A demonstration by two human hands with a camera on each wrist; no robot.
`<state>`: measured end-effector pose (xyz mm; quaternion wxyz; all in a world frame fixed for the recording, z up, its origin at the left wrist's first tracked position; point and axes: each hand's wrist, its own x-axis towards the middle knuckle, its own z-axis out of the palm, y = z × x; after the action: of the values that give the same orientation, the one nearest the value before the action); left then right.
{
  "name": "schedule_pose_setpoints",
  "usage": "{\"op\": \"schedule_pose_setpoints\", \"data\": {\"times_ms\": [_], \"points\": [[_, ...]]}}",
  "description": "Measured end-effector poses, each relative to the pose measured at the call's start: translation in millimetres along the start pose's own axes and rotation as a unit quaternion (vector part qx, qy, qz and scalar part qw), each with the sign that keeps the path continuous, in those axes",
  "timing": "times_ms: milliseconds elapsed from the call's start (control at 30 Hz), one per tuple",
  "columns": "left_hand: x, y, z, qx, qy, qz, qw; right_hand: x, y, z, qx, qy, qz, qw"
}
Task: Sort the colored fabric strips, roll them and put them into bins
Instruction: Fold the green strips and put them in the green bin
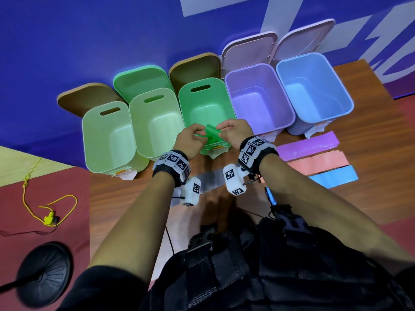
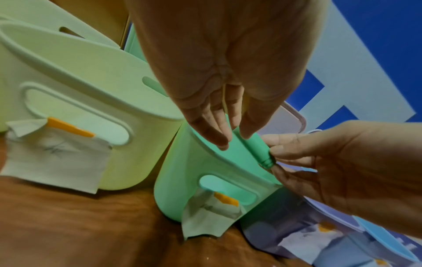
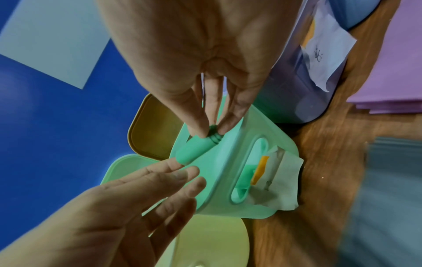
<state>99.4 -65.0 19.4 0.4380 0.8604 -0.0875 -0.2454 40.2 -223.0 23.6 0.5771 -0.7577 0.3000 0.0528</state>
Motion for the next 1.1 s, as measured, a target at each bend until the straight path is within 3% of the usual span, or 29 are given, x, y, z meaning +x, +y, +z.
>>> {"op": "schedule_pose_setpoints", "data": {"times_ms": [367,1100], "points": [[1.9,-14.3,-1.9,0.136,0.018,-0.026,0.990,14.3,4.0,10.6,-0.055,-0.022,-0.010,0.998],[-44.3,-19.0,-17.4,0.126,0.031,-0.006,0.992,-27.9,6.3,14.0,0.026,-0.035,-0.041,0.998]]}}
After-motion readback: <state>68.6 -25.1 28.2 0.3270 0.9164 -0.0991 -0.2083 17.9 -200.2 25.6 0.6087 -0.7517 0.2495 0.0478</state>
